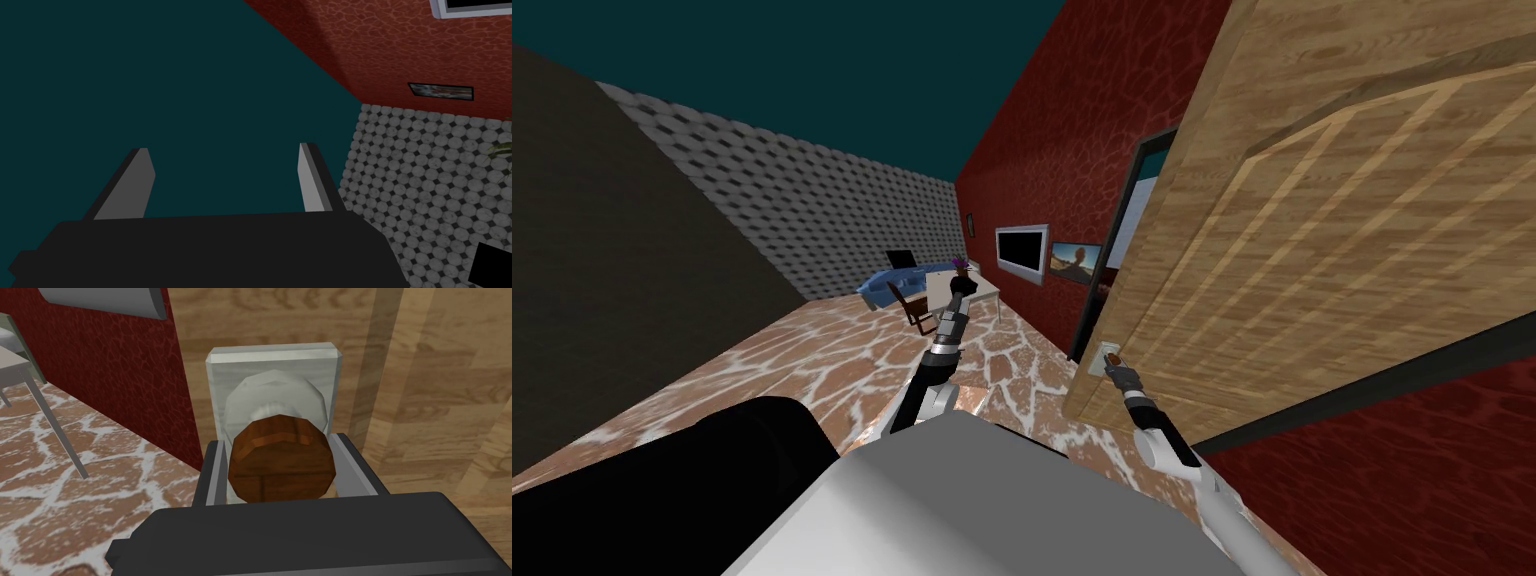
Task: Pull the door open
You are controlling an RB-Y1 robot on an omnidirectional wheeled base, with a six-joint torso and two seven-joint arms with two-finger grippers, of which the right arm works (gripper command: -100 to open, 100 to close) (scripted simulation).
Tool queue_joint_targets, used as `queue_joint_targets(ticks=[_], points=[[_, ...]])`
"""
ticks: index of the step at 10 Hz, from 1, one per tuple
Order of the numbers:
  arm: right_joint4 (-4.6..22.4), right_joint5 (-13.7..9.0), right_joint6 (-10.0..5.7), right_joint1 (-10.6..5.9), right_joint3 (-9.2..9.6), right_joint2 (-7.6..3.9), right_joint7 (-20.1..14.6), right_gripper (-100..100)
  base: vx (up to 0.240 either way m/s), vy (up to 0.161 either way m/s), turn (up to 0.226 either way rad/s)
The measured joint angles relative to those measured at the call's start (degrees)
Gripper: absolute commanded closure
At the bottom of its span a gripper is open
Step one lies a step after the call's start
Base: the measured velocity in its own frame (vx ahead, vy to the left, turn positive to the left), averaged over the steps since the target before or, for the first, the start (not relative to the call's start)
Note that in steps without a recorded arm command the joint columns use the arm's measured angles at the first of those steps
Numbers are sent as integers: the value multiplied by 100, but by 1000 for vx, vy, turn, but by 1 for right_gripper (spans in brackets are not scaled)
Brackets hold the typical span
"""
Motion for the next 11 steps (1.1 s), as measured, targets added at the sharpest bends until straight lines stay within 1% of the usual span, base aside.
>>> queue_joint_targets(ticks=[2,3,5,7,8,10,11], points=[[-95,23,-105,56,141,-164,-135,100,-181,-110,93],[-106,43,-165,72,228,-221,-209,100,-184,-108,112],[-183,69,-267,125,384,-379,-352,100,-188,-104,91],[-269,92,-358,180,522,-533,-479,100,-129,-58,54],[-266,97,-362,195,545,-537,-496,100,-153,-79,93],[-298,139,-476,207,643,-669,-617,100,-189,-114,106],[-331,165,-536,241,702,-732,-671,100,-161,-125,108]])
